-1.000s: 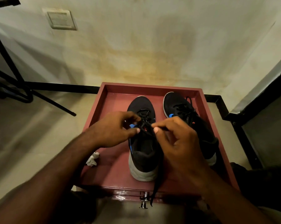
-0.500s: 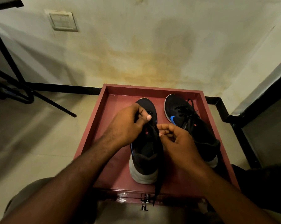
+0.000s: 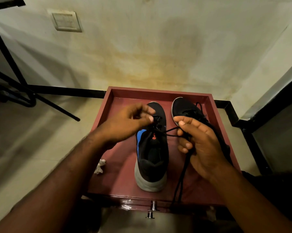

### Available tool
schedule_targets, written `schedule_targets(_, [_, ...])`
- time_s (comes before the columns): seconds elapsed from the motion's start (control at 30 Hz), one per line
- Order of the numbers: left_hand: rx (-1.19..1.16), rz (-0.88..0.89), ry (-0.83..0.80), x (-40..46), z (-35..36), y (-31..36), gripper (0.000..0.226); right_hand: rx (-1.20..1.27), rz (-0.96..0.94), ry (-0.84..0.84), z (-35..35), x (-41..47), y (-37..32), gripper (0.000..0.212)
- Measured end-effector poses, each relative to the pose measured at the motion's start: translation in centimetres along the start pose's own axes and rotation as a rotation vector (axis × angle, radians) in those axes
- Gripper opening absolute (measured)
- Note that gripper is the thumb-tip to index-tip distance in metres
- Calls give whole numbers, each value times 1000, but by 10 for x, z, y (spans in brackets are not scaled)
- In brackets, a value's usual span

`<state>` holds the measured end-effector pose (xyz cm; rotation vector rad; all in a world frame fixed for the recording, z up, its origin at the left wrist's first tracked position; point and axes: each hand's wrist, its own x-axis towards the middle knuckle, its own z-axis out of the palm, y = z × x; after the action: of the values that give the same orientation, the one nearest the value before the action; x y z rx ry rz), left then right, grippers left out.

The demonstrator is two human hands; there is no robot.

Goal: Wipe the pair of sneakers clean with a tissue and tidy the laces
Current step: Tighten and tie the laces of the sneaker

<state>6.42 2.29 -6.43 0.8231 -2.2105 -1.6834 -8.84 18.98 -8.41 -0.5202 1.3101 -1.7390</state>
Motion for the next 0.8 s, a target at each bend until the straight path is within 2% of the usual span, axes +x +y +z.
schedule_targets(0.07, [214, -22, -280, -3, -1, -5, 51, 26, -42, 4, 1, -1, -1, 21])
schedule_targets(0.1, [332, 4, -351, -5, 3, -5, 61, 50, -56, -12, 2, -1, -2, 21])
schedule_targets(0.17, [564, 188, -285, -3, 15, -8, 58, 121, -77, -81, 2, -4, -4, 22])
schedule_targets(0.23, [583, 332, -127, 3, 26, -8, 26, 144, -102, -128, 2, -7, -8, 24])
schedule_targets(0.27, [517, 348, -61, 5, 28, -8, 16, 124, -108, -110, 2, -8, -9, 24])
schedule_targets(0.37, [264, 310, 110, 8, 28, 0, 24, 28, -94, 119, -2, -1, -3, 21])
schedule_targets(0.47, [-180, 205, 222, 3, 25, 10, 32, 15, -56, 287, -6, 5, 3, 21])
schedule_targets(0.67, [-932, 167, 424, 13, -10, 15, 32, -143, -30, 222, -3, 1, 12, 20])
schedule_targets(0.73, [-1037, 101, 550, 20, -28, 7, 31, -170, -34, 217, -2, 2, 17, 19])
schedule_targets(0.8, [-938, -22, 693, 26, -42, -5, 28, -210, -68, 210, -2, 2, 18, 17])
